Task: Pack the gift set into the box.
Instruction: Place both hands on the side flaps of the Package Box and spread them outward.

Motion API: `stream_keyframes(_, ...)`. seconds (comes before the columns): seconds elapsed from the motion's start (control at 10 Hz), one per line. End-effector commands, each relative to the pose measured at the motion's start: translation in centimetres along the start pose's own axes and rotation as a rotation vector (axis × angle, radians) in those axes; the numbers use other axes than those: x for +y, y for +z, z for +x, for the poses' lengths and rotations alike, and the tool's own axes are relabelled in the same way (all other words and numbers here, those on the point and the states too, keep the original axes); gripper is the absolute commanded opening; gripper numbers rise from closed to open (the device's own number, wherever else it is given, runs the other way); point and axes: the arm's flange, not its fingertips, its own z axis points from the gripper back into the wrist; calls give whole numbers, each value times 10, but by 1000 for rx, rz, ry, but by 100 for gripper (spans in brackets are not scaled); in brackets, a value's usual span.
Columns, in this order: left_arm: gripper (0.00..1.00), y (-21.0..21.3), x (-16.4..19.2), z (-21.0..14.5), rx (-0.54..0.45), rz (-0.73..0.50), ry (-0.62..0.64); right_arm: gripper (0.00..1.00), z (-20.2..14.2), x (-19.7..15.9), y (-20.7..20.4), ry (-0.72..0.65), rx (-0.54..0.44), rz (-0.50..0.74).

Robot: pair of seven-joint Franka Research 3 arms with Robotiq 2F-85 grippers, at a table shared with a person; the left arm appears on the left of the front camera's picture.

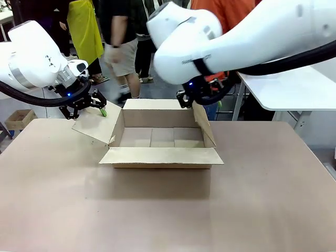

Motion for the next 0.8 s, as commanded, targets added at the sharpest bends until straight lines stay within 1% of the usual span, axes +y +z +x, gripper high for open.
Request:
stream_keyframes(0.0, 100, 2, -1, -1, -9, 15, 13, 100, -7, -48, -26, 2, 39, 181)
stream_keyframes(0.1, 100, 2, -1, -1, -9, 15, 13, 100, -3, -69, -39, 3, 61, 267)
stream_keyframes(0.2, 100, 2, -1, -1, -9, 15, 13, 100, 1, -90, -59, 13, 63, 363)
stream_keyframes(0.3, 100, 2, -1, -1, -9, 15, 13, 100, 2, -108, -76, -12, 74, 462)
stream_keyframes(0.5, 100, 2, -1, -1, -9, 15, 13, 100, -5, -142, -112, -64, 76, 615)
stream_keyframes(0.6, 100, 2, -1, -1, -9, 15, 13, 100, -10, -149, -136, -68, 85, 726)
stream_keyframes(0.7, 100, 2, -1, -1, -9, 15, 13, 100, -13, -137, -160, -64, 146, 832)
